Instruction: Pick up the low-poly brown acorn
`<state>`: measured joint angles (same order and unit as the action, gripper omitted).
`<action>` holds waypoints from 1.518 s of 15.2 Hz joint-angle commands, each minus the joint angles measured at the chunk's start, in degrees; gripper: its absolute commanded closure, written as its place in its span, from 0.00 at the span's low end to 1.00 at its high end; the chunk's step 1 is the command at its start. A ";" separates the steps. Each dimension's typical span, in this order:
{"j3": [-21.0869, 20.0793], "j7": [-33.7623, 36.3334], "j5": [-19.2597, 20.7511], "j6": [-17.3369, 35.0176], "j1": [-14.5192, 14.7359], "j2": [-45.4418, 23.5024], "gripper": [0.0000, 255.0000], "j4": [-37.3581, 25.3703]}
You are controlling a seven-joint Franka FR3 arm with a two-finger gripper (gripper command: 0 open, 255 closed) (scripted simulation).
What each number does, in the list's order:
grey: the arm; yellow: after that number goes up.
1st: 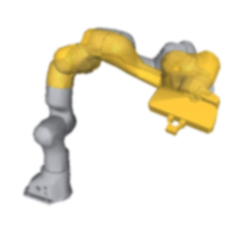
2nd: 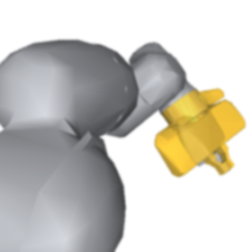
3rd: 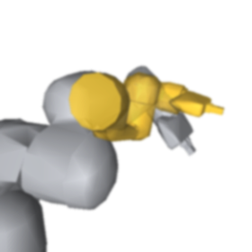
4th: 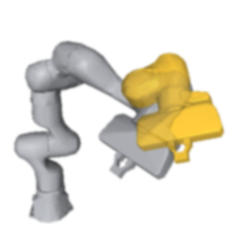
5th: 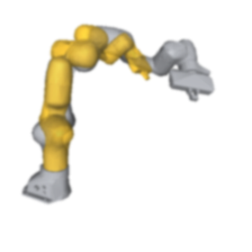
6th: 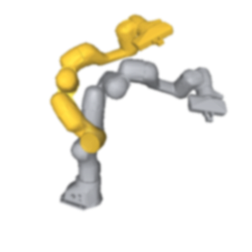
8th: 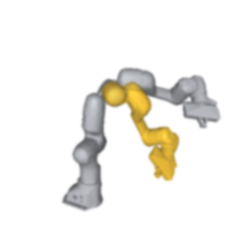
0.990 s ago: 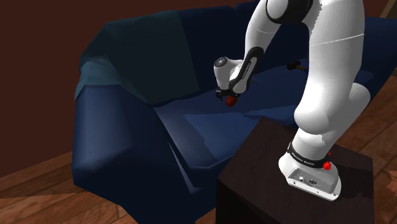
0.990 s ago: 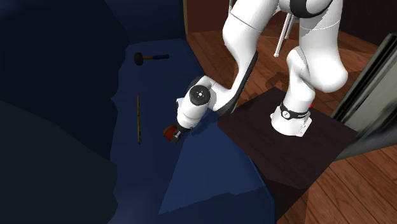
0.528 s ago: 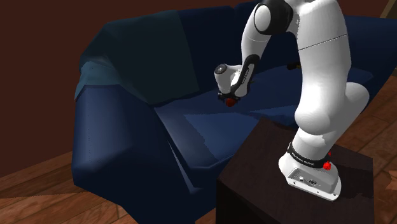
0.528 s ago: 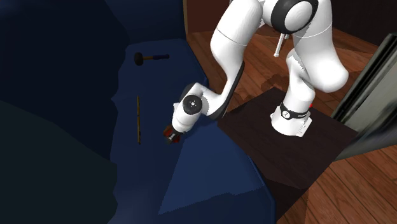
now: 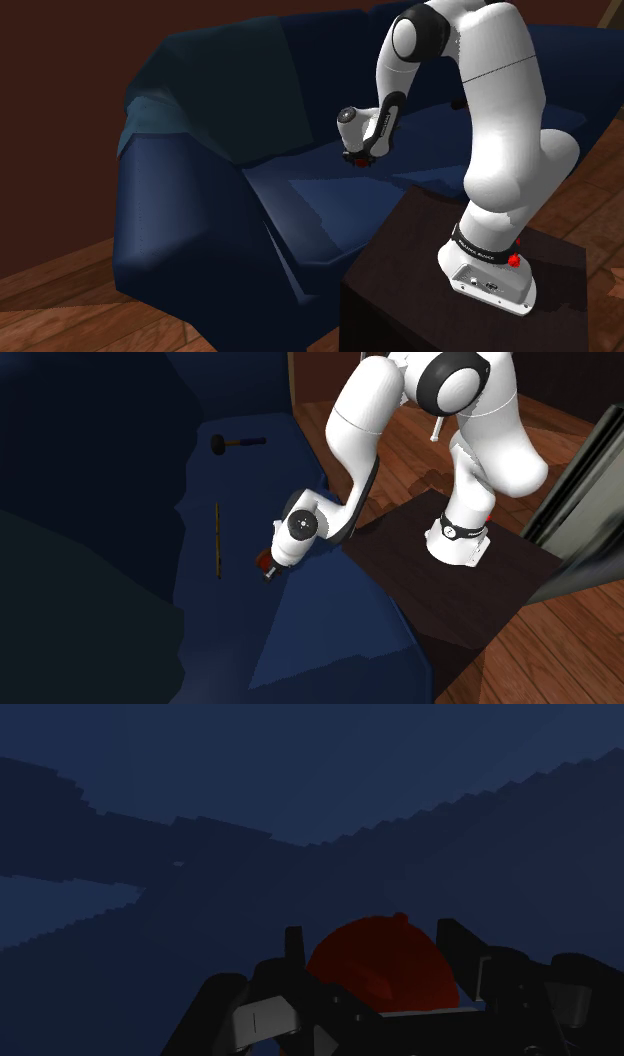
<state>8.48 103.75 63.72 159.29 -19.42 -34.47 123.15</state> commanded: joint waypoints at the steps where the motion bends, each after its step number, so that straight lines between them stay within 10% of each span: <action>1: 0.00 0.02 0.00 0.00 0.01 -0.02 1.00 -0.04; 23: -3.95 -10.60 -8.31 -5.63 -2.93 11.92 1.00 5.17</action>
<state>4.65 93.55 55.73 153.85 -22.23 -22.89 128.23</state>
